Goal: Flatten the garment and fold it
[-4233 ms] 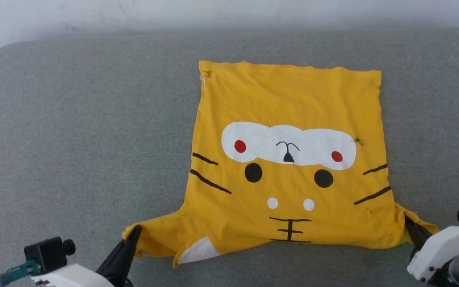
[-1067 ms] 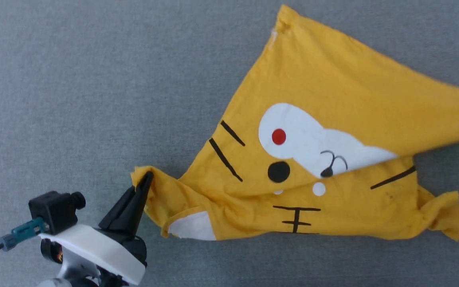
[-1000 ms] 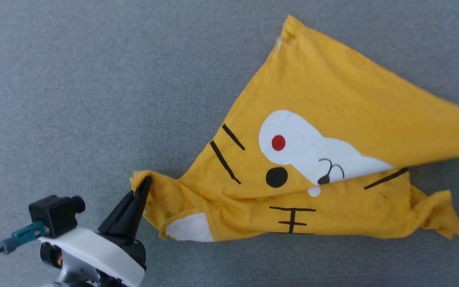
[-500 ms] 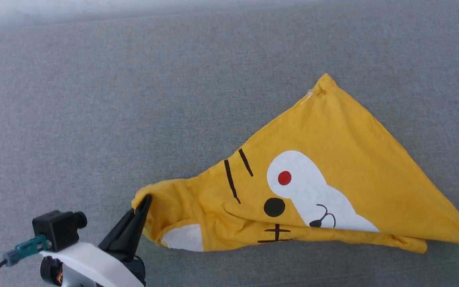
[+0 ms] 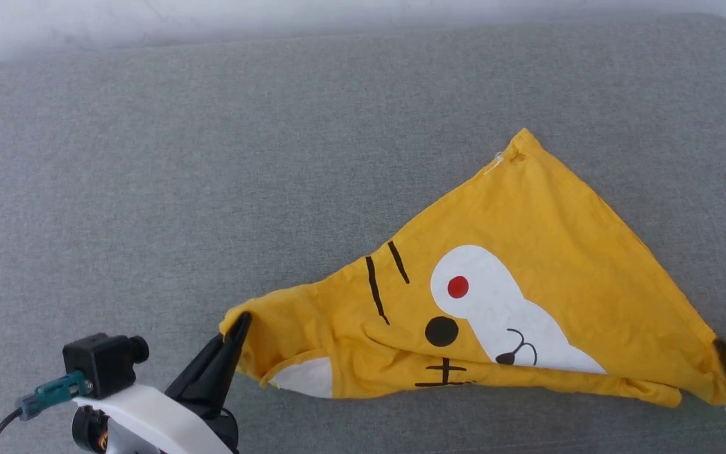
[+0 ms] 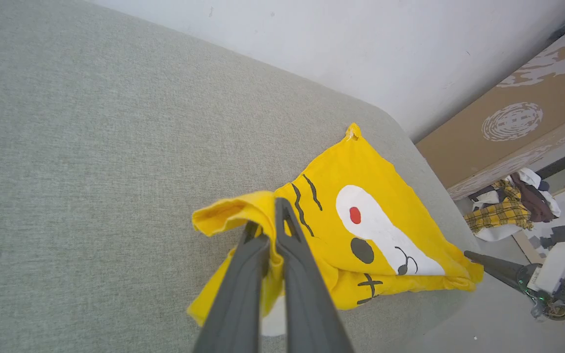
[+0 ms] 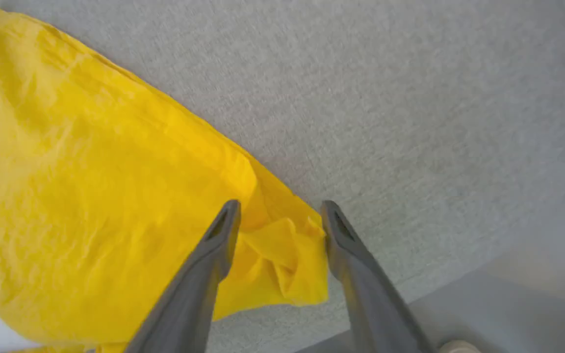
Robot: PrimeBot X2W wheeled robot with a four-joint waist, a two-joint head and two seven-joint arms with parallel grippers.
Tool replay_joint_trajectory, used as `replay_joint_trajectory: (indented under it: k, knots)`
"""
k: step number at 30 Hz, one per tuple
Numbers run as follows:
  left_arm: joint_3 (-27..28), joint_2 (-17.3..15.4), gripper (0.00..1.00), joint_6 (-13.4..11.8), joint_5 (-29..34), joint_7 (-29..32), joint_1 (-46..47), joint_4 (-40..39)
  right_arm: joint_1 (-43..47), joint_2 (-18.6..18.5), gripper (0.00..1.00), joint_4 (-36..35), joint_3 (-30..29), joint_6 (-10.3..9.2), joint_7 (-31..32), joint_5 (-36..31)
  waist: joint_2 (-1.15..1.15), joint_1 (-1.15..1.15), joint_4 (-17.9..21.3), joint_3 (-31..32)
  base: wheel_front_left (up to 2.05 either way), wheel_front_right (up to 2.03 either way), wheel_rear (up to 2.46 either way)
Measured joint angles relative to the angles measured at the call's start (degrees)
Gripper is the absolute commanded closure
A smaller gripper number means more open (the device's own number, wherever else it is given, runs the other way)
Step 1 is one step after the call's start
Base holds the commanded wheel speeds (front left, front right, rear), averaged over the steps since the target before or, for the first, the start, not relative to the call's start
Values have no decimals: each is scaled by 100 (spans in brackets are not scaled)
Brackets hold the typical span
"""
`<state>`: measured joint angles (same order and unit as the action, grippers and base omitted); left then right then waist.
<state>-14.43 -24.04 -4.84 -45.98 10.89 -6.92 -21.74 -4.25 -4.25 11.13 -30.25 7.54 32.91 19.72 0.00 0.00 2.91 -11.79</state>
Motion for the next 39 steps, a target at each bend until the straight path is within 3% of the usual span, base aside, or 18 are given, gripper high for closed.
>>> replay_joint_trajectory:
  k: [8, 14, 26, 39]
  knots:
    - [-76, 3, 100, 4, 65, -41, 46, -170, -517, -749, 0, -1616, 482, 0, 435, 78, 0, 0, -66, -168, 0, 0, 0]
    - [-260, 43, 100, 100, 136, -66, 333, -196, -1408, -1007, 0, -1853, 1256, 0, 795, 34, 0, 0, -176, -421, 0, 0, 0]
    - [-511, 151, 100, 360, 266, -81, 952, -77, -3019, -1083, 0, -568, 2509, 0, 1078, -514, 0, 2, -529, -1036, 0, 0, 0]
    - [-597, 266, 100, 488, 275, -186, 1300, 92, -3716, -1215, 0, 559, 2746, 0, 1092, -709, 0, 1, -999, -1643, 0, 0, 0]
